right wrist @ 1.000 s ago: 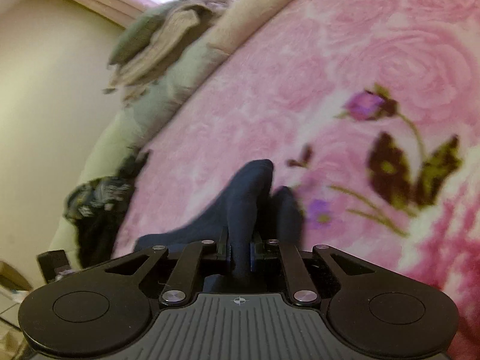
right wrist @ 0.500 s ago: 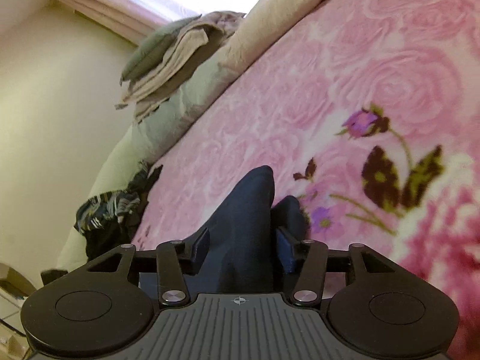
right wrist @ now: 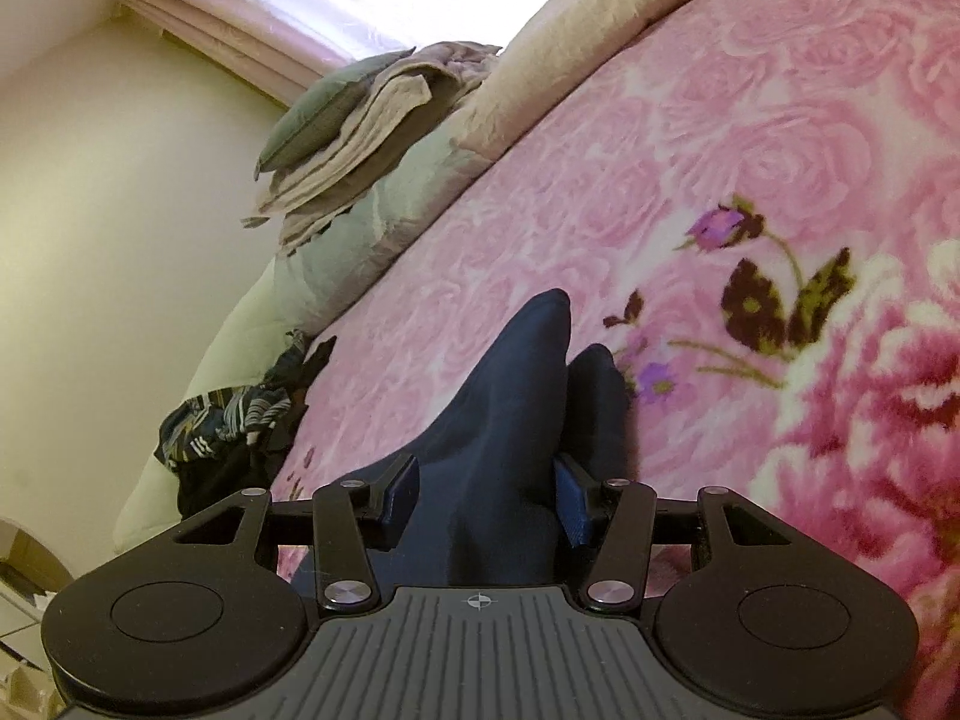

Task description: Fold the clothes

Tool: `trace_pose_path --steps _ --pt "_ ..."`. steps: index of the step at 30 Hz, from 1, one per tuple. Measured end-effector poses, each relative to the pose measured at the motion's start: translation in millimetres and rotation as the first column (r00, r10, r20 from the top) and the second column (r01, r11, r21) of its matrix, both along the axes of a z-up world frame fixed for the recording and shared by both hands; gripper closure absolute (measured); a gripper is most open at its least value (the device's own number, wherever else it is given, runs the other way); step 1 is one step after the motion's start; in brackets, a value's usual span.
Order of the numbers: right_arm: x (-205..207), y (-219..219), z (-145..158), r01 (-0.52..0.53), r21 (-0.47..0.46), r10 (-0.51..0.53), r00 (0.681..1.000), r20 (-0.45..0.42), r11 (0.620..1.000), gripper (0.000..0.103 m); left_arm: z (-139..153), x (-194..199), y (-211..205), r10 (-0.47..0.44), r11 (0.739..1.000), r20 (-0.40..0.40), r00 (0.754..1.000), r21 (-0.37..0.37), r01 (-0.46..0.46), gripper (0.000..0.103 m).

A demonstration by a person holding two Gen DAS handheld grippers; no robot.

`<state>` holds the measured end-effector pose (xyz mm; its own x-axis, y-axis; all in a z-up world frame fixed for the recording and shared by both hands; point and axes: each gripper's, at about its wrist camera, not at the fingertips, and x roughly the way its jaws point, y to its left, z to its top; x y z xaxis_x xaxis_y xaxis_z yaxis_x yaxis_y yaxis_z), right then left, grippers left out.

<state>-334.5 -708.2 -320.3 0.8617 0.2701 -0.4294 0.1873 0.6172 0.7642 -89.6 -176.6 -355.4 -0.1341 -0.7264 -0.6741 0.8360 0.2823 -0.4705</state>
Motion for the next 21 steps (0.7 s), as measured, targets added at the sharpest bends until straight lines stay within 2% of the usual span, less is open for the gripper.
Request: trace_pose_path --steps 5,7,12,14,17,21 --pt "2.2 2.4 -4.3 -0.001 -0.014 0.000 1.000 -0.021 1.000 0.051 -10.9 -15.2 -5.4 -0.086 0.996 -0.094 0.992 -0.003 0.086 0.077" --pt "3.3 3.6 -3.6 0.000 -0.022 0.000 1.000 -0.028 1.000 0.051 -13.8 -25.5 -8.1 -0.119 0.993 -0.087 0.989 0.005 0.119 0.103" --pt "2.6 4.1 -1.6 -0.003 -0.032 0.002 0.999 -0.038 0.999 0.052 10.4 -30.7 24.4 -0.072 0.996 -0.014 0.997 -0.060 0.071 0.103" --pt "2.5 5.9 0.2 -0.012 -0.042 0.011 0.999 -0.033 0.999 0.051 15.6 -29.8 43.1 -0.042 0.996 -0.028 0.999 -0.074 0.039 0.103" --pt "5.7 8.9 -2.1 -0.034 -0.055 0.031 0.999 -0.045 0.998 0.051 2.7 -35.3 47.7 -0.035 0.999 -0.039 0.999 -0.037 0.033 0.103" --pt "8.3 12.4 -3.4 -0.045 -0.074 0.040 0.997 -0.062 0.996 0.051 -9.3 -27.6 37.8 -0.015 1.000 -0.071 0.997 -0.029 0.013 0.103"
